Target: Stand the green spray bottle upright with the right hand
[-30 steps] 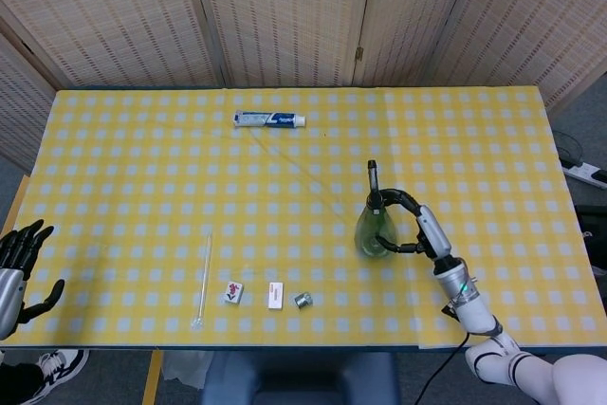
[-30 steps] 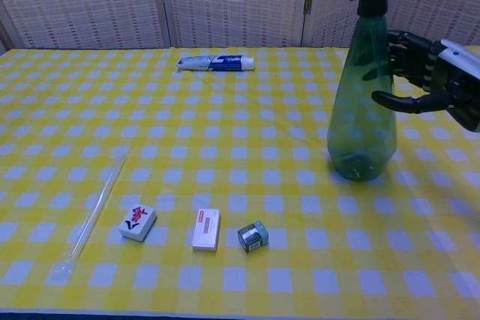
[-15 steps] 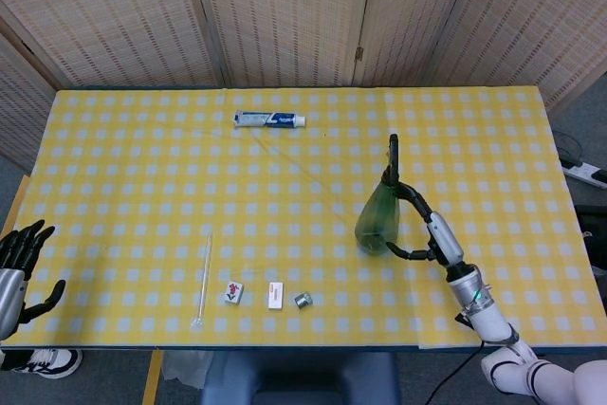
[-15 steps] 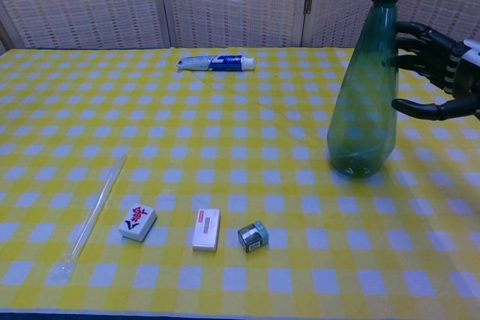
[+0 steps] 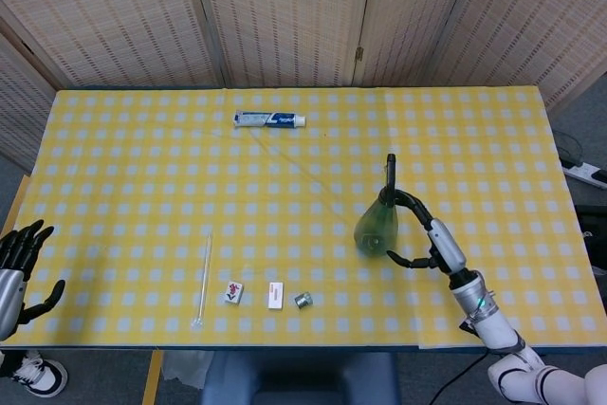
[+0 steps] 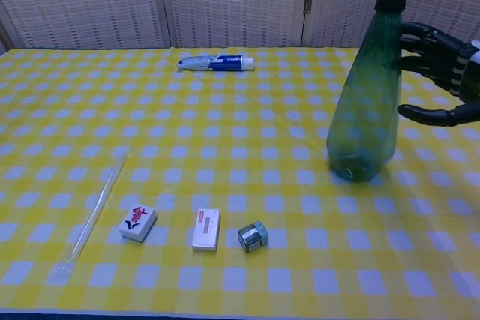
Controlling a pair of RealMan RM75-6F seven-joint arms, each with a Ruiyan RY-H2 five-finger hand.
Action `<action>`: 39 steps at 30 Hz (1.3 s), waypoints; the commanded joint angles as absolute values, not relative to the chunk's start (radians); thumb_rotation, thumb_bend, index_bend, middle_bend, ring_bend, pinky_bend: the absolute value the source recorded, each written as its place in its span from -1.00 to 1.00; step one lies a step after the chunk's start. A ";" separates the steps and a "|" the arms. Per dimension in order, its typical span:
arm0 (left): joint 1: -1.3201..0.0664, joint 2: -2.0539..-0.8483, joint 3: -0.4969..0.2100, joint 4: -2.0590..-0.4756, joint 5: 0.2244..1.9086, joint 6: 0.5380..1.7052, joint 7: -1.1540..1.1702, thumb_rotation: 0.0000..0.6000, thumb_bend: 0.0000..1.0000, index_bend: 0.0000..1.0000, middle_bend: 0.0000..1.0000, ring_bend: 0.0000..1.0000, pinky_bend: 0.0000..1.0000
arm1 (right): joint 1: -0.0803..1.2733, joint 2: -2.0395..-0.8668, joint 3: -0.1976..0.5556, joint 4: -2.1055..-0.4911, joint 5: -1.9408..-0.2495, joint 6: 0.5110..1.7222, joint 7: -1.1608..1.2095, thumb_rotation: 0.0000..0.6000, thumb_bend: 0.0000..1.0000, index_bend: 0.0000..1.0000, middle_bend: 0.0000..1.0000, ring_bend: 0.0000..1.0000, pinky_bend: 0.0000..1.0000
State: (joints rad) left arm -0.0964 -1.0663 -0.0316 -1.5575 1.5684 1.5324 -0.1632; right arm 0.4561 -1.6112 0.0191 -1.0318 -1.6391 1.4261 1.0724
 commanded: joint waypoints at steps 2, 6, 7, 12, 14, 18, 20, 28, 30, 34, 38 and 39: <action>-0.096 -1.066 -0.031 -1.559 1.570 1.535 -0.162 1.00 -0.14 -0.98 -0.88 -0.97 -1.00 | 0.442 -1.596 0.015 -1.048 -1.641 1.442 1.062 1.00 -0.41 -1.00 -0.78 -0.72 -1.00; -0.096 -1.067 -0.031 -1.559 1.571 1.535 -0.159 1.00 -0.15 -0.98 -0.88 -0.97 -1.00 | 0.428 -1.578 0.010 -1.060 -1.638 1.452 1.049 1.00 -0.41 -1.00 -0.78 -0.72 -1.00; -0.096 -1.067 -0.031 -1.559 1.571 1.534 -0.158 1.00 -0.15 -0.98 -0.88 -0.97 -1.00 | 0.424 -1.574 0.010 -1.063 -1.637 1.454 1.048 1.00 -0.41 -1.00 -0.78 -0.72 -1.00; -0.096 -1.068 -0.031 -1.561 1.570 1.533 -0.152 1.00 -0.15 -0.98 -0.88 -0.97 -1.00 | 0.414 -1.557 0.012 -1.076 -1.633 1.463 1.044 1.00 -0.41 -1.00 -0.78 -0.72 -1.00; -0.096 -1.068 -0.031 -1.562 1.570 1.534 -0.150 1.00 -0.15 -0.98 -0.88 -0.97 -1.00 | 0.410 -1.549 0.011 -1.083 -1.633 1.462 1.042 1.00 -0.41 -1.00 -0.78 -0.72 -1.00; -0.095 -1.069 -0.031 -1.561 1.570 1.534 -0.146 1.00 -0.15 -0.98 -0.88 -0.97 -1.00 | 0.391 -1.518 -0.004 -1.113 -1.638 1.470 1.021 1.00 -0.41 -1.00 -0.78 -0.75 -1.00; -0.095 -1.070 -0.032 -1.560 1.571 1.537 -0.144 1.00 -0.15 -0.98 -0.88 -0.97 -1.00 | 0.376 -1.493 -0.017 -1.124 -1.651 1.485 0.960 1.00 -0.41 -1.00 -0.78 -0.77 -1.00; -0.100 -1.107 -0.039 -1.516 1.622 1.584 -0.115 1.00 -0.15 -0.94 -0.83 -0.92 -1.00 | 0.267 -1.120 -0.091 -1.502 -1.588 1.427 0.036 1.00 -0.41 -1.00 -0.80 -0.84 -1.00; -0.098 -1.120 -0.037 -1.508 1.628 1.592 -0.084 1.00 -0.15 -0.94 -0.82 -0.91 -1.00 | 0.211 -1.087 -0.068 -1.644 -1.512 1.488 -0.188 1.00 -0.41 -1.00 -0.85 -0.87 -1.00; -0.094 -1.128 -0.034 -1.534 1.595 1.564 -0.011 1.00 -0.15 -0.94 -0.82 -0.91 -1.00 | 0.109 -1.129 -0.055 -1.708 -1.469 1.623 -0.330 1.00 -0.41 -1.00 -0.86 -0.89 -1.00; -0.101 -1.127 -0.036 -1.553 1.562 1.527 0.024 1.00 -0.15 -0.95 -0.82 -0.92 -1.00 | 0.092 -1.115 -0.064 -1.705 -1.481 1.608 -0.266 1.00 -0.41 -1.00 -0.89 -0.92 -1.00; -0.102 -1.128 -0.035 -1.557 1.561 1.522 0.031 1.00 -0.15 -0.95 -0.82 -0.92 -1.00 | 0.091 -1.114 -0.059 -1.699 -1.490 1.609 -0.249 1.00 -0.41 -1.00 -0.90 -0.92 -1.00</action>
State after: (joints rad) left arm -0.1001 -1.1262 -0.0352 -1.5521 1.5662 1.5283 0.0247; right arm 0.2016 -1.2066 -0.0538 -1.5501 -1.5447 1.5467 -0.2564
